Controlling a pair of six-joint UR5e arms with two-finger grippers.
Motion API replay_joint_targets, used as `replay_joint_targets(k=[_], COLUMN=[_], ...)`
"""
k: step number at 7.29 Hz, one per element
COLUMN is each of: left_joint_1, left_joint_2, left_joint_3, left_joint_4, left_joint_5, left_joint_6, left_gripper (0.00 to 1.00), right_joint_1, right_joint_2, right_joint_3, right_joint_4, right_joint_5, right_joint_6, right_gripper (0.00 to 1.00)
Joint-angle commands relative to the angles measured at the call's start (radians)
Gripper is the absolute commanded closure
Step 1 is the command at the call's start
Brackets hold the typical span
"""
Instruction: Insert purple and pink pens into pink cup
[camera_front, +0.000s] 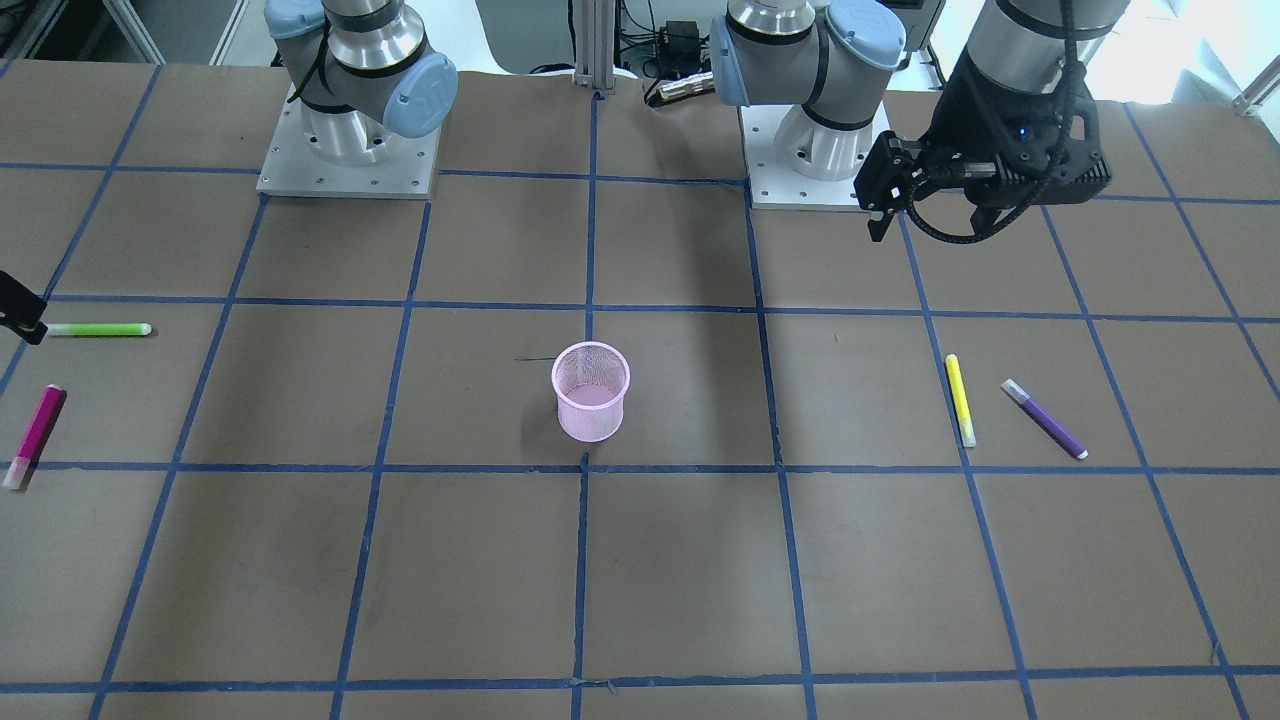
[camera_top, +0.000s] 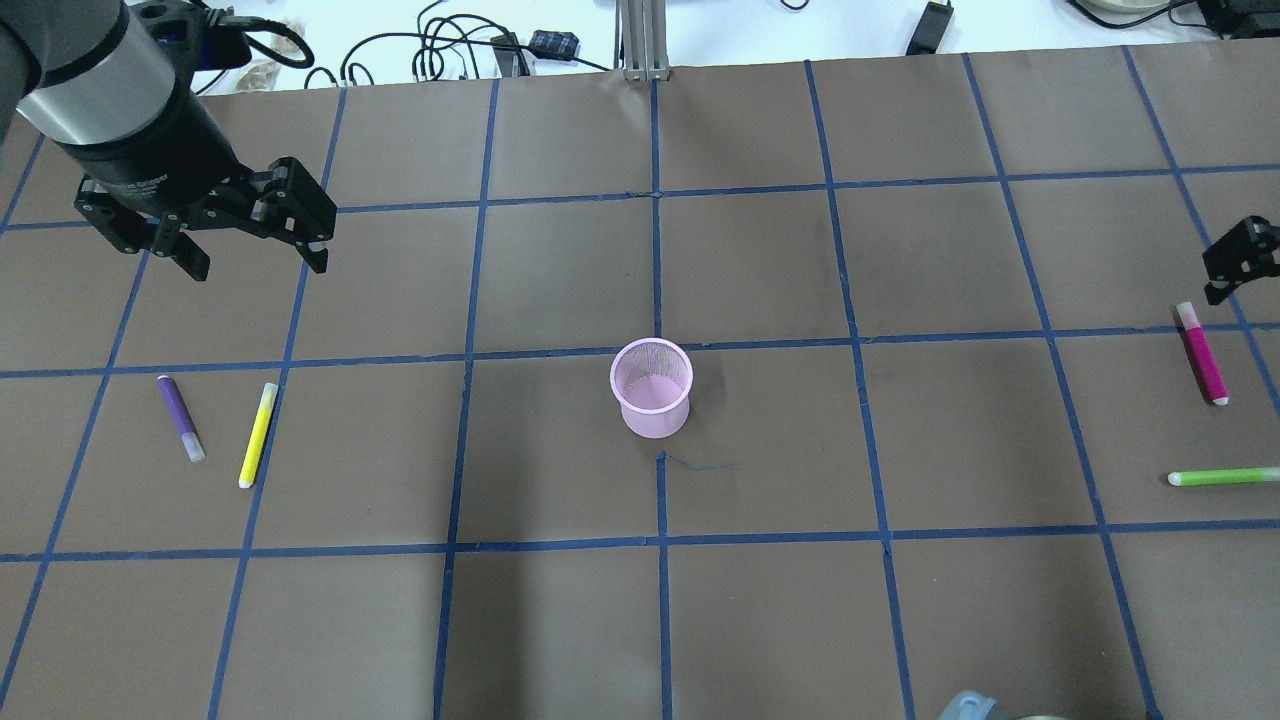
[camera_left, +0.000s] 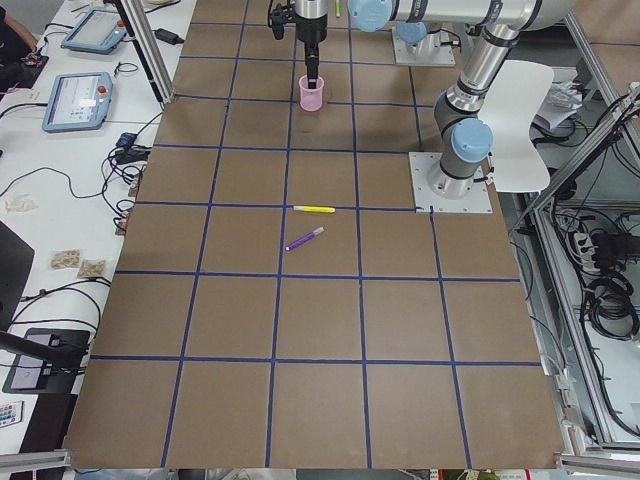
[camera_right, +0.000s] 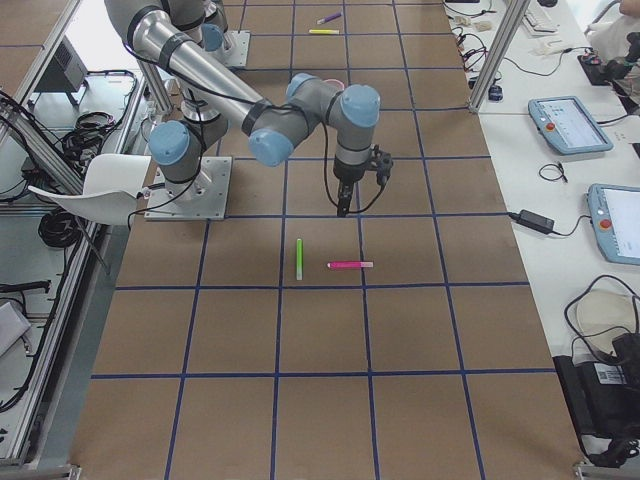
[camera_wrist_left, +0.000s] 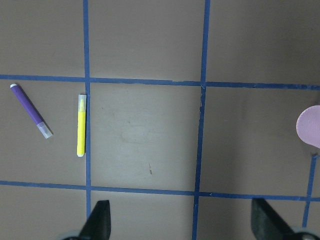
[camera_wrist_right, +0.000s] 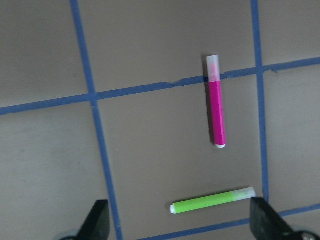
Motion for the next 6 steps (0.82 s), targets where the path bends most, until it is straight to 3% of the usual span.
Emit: replay_joint_targets(k=[1, 3, 4, 5, 6], left_joint_1=[0.000, 0.007, 0.029, 0.066, 0.129], left_joint_2=[0.000, -0.006, -0.005, -0.006, -0.019], left_joint_3=[0.000, -0.006, -0.005, 0.003, 0.003], left_joint_4=[-0.004, 0.010, 0.010, 0.009, 0.016], left_joint_5=[0.000, -0.003, -0.005, -0.006, -0.006], left_joint_6=[0.001, 0.009, 0.009, 0.016, 0.051], left_gripper=[0.00, 0.00, 0.00, 0.00, 0.00], right_joint_1=[-0.099, -0.103, -0.103, -0.103, -0.103], right_joint_2=[0.087, 0.147, 0.163, 0.186, 0.213], right_joint_3=[0.156, 0.154, 0.154, 0.154, 0.152], right_joint_4=[-0.351, -0.360, -0.363, -0.366, -0.369], right_joint_5=[0.021, 0.077, 0.078, 0.078, 0.078], right_joint_6=[-0.134, -0.166, -0.169, -0.191, -0.217], right_gripper=[0.00, 0.00, 0.06, 0.19, 0.23])
